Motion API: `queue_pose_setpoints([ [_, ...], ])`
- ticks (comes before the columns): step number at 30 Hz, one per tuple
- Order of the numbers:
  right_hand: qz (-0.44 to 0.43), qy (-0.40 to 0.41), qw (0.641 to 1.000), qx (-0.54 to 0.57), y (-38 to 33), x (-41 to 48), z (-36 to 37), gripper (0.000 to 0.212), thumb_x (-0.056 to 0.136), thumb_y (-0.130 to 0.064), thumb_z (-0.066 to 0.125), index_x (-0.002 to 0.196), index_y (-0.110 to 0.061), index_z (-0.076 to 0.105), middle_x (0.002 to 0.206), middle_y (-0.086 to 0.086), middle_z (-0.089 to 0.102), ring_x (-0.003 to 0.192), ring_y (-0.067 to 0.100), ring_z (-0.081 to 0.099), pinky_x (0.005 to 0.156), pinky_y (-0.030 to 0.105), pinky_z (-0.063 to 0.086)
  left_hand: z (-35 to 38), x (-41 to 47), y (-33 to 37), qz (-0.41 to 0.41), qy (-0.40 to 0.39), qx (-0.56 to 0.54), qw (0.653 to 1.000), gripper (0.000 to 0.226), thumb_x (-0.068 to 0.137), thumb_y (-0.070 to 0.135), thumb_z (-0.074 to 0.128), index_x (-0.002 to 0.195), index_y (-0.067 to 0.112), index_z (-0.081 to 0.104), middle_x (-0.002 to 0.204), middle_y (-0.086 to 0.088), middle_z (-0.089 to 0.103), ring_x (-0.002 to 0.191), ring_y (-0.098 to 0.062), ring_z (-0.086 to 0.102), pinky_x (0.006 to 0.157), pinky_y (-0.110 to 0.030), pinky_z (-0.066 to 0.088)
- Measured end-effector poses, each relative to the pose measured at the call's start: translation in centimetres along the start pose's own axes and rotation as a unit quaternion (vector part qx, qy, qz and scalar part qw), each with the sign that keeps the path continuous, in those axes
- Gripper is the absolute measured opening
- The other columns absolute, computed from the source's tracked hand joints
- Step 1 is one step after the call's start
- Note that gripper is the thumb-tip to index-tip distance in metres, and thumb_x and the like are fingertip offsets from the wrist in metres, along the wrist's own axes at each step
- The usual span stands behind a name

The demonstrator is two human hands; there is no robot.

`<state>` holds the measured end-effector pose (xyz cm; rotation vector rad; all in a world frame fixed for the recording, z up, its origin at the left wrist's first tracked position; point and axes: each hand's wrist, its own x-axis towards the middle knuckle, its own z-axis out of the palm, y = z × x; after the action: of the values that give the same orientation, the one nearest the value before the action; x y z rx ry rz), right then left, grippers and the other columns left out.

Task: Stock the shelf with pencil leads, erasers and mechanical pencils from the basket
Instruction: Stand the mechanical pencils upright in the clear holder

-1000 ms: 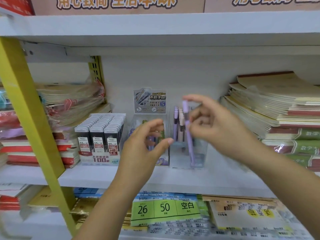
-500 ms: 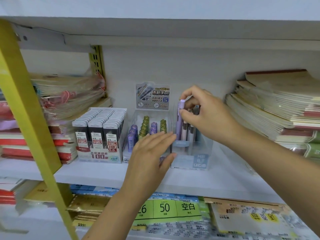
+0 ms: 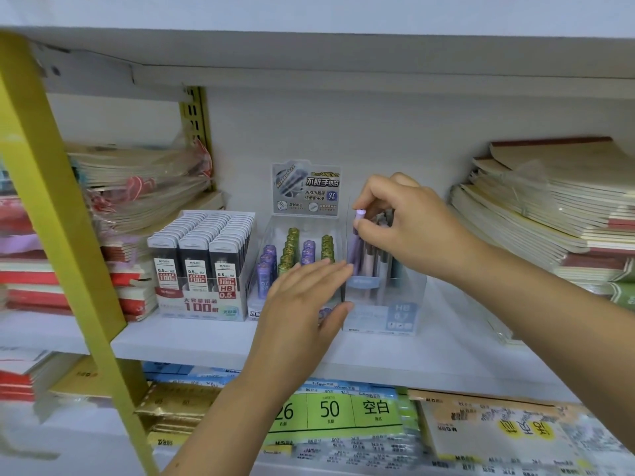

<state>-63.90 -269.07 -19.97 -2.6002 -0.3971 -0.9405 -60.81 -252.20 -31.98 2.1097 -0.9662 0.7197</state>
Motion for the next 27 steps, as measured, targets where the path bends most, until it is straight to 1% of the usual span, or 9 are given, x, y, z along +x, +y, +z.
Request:
queue_pose_setpoints([
  [5,-0.001,-0.007,1.000,-0.004,-0.3,-0.2,-0.4,0.008,0.083,-0.017,0.067,0.089,-0.018,0.061,0.078,-0.008,0.056,0.085,0.005,0.052,0.070,0.010,0.037,0.0,0.0,0.0,0.000,0.004,0.001,1.000,0.048,0.088,0.033,0.065,0.135,0.023,0.060,0.137,0.009,0.060,0.131,-0.011,0.050,0.112,-0.036,0.032],
  [9,0.001,-0.011,1.000,-0.001,-0.3,-0.1,-0.6,0.007,0.083,-0.017,0.067,0.088,-0.018,0.061,0.079,-0.008,0.057,0.085,0.003,0.051,0.068,0.006,0.035,0.0,0.0,0.0,0.000,0.003,-0.001,1.000,0.048,0.088,0.035,0.062,0.135,0.024,0.060,0.138,0.010,0.059,0.132,-0.008,0.049,0.112,-0.034,0.029],
  [12,-0.005,-0.008,1.000,-0.008,-0.2,0.0,-0.7,0.007,0.083,-0.017,0.066,0.088,-0.017,0.061,0.077,-0.007,0.057,0.084,0.005,0.051,0.069,0.008,0.035,0.0,0.0,0.0,0.000,-0.002,-0.003,1.000,0.049,0.089,0.036,0.061,0.136,0.025,0.058,0.139,0.011,0.058,0.133,-0.008,0.047,0.114,-0.034,0.028],
  [15,-0.012,-0.009,1.000,-0.012,-0.2,0.1,-0.8,0.005,0.084,-0.017,0.066,0.088,-0.016,0.062,0.077,-0.007,0.058,0.085,0.007,0.051,0.070,0.010,0.036,0.0,0.0,-0.1,0.001,-0.004,-0.005,1.000,0.049,0.089,0.035,0.061,0.137,0.024,0.058,0.139,0.010,0.058,0.133,-0.009,0.048,0.114,-0.036,0.029],
  [23,-0.017,-0.017,1.000,-0.017,0.1,0.4,-0.9,0.003,0.086,-0.018,0.065,0.088,-0.017,0.063,0.074,-0.011,0.059,0.087,0.006,0.050,0.067,0.007,0.034,0.0,0.0,-0.2,0.001,-0.002,-0.007,1.000,0.048,0.090,0.032,0.066,0.137,0.025,0.057,0.140,0.011,0.058,0.134,-0.007,0.045,0.115,-0.037,0.030],
  [25,-0.009,-0.023,0.999,-0.029,0.4,0.5,-0.8,0.004,0.087,-0.021,0.064,0.090,-0.019,0.064,0.075,-0.012,0.059,0.090,0.007,0.048,0.068,0.006,0.034,0.0,0.0,-0.2,0.003,0.000,-0.005,1.000,0.049,0.090,0.031,0.068,0.138,0.026,0.057,0.140,0.011,0.057,0.133,-0.004,0.043,0.115,-0.036,0.029],
  [27,-0.002,-0.024,0.997,-0.074,0.8,0.8,-0.4,0.007,0.088,-0.024,0.063,0.093,-0.020,0.066,0.081,-0.011,0.060,0.098,0.011,0.044,0.072,0.011,0.034,0.1,0.0,-0.3,0.007,0.003,-0.005,1.000,0.049,0.090,0.030,0.069,0.138,0.027,0.057,0.140,0.012,0.057,0.132,-0.002,0.042,0.115,-0.036,0.029],
])
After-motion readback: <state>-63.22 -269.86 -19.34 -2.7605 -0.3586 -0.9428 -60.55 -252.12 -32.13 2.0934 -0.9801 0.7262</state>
